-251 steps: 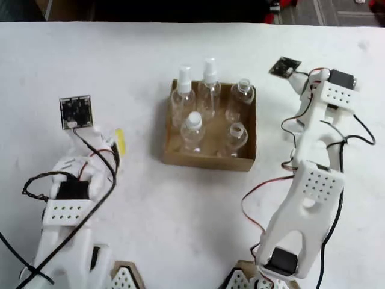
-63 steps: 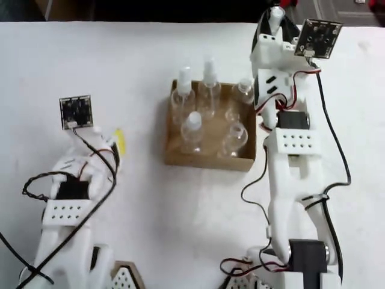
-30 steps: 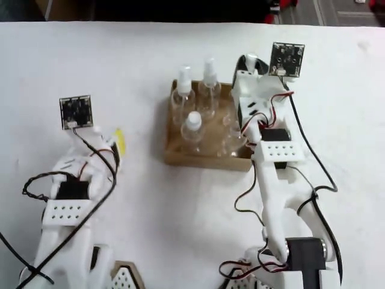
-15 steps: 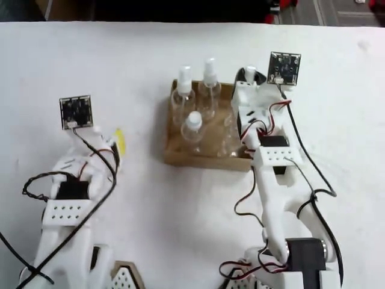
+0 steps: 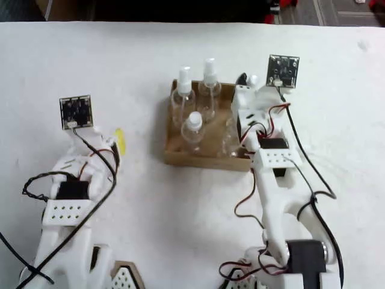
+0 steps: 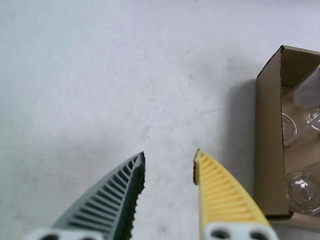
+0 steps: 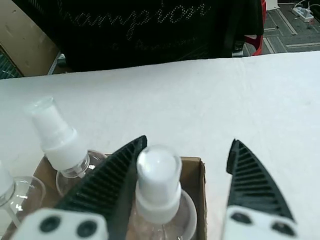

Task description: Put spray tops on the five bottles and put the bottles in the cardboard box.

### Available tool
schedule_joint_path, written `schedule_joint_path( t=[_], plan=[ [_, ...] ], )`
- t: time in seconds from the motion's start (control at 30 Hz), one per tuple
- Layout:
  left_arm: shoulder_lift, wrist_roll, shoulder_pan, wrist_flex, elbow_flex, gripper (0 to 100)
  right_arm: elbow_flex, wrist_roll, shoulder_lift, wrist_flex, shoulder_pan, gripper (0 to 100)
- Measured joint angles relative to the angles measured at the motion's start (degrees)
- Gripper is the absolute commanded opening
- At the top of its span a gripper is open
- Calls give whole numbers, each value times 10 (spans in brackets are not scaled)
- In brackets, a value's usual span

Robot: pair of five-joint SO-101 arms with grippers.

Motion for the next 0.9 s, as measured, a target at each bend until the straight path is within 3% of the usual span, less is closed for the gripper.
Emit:
schedule_joint_path(
  t=[0.33,0.63,0.73,0.9],
  plan=[
    [0,0,0,0,0,151,5,0,-166,120,9,222],
    [0,0,0,0,0,151,-160,4,-201,427,165,155],
    [0,0,0,0,0,151,-230,69,-158,513,208,155],
    [0,0,0,0,0,151,-328,276,-45,628,250,158]
  ],
)
